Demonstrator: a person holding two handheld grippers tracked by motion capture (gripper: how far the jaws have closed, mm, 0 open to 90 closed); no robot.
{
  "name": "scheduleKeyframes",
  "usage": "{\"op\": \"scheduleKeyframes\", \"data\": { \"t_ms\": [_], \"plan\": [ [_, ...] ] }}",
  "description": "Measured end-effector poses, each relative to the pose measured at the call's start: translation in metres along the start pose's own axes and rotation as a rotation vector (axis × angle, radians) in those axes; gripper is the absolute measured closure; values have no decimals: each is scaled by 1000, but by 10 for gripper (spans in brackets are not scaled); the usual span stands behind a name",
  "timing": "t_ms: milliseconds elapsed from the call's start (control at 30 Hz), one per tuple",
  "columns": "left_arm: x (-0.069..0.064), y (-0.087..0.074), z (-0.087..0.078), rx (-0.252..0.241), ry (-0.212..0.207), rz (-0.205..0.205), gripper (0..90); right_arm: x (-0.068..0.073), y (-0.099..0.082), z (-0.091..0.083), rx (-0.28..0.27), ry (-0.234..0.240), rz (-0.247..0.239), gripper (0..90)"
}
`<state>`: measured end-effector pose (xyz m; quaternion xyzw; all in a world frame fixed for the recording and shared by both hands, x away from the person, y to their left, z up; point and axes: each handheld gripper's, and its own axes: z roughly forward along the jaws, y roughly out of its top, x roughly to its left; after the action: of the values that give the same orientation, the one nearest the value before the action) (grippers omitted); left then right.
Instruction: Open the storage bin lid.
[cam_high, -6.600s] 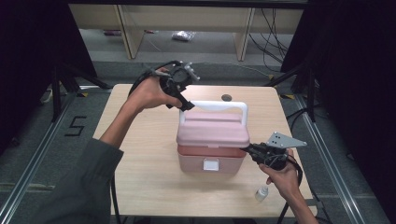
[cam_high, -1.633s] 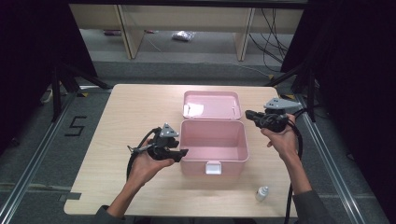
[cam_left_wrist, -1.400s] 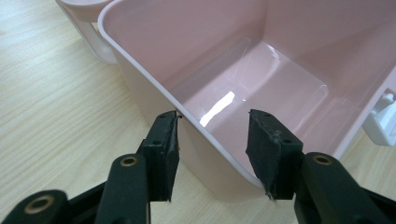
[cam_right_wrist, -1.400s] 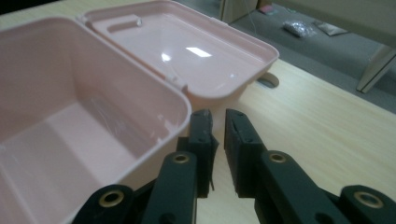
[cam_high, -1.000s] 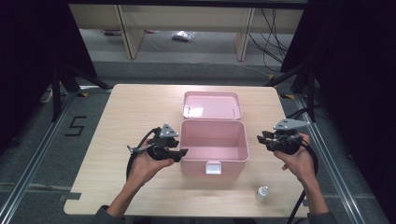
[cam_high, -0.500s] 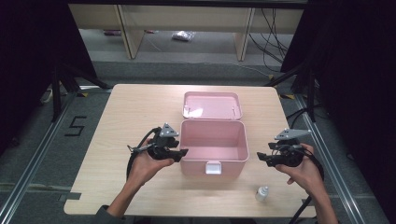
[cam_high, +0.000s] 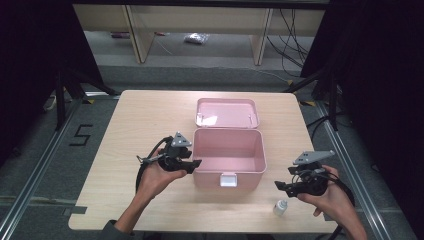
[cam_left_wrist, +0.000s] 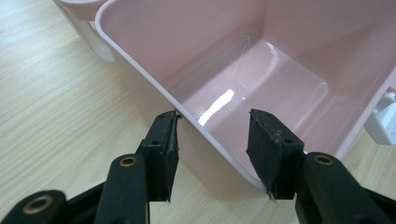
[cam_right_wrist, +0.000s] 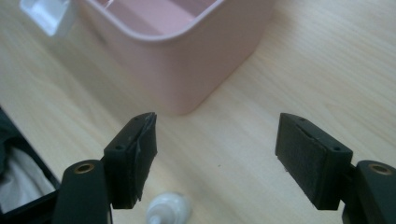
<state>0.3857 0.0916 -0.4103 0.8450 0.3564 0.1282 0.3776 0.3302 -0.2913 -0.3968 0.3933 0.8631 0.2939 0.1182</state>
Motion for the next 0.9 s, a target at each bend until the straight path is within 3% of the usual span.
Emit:
{"op": "scheduleKeyframes", "data": {
  "t_ms": [133, 200, 333, 600, 700, 733, 900],
  "plan": [
    [0, 0, 0, 1, 2, 1, 526, 6, -3, 0, -2, 17, -9, 303],
    [0, 0, 0, 2, 2, 3, 526, 8, -4, -2, 37, 19, -15, 298],
    [0, 0, 0, 1, 3, 1, 526, 12, -8, 1, 52, 14, -40, 282],
    [0, 0, 0, 4, 1, 8, 526, 18, -17, 6, 173, 3, -77, 275],
    [-1, 0, 0, 2, 5, 5, 526, 19, -20, 7, 188, 24, -113, 275],
    [-1, 0, 0, 3, 6, 5, 525, 21, -21, 7, 199, 23, -99, 276],
    [-1, 0, 0, 1, 11, 6, 525, 21, -23, 9, 221, 13, -119, 284]
  ]
}}
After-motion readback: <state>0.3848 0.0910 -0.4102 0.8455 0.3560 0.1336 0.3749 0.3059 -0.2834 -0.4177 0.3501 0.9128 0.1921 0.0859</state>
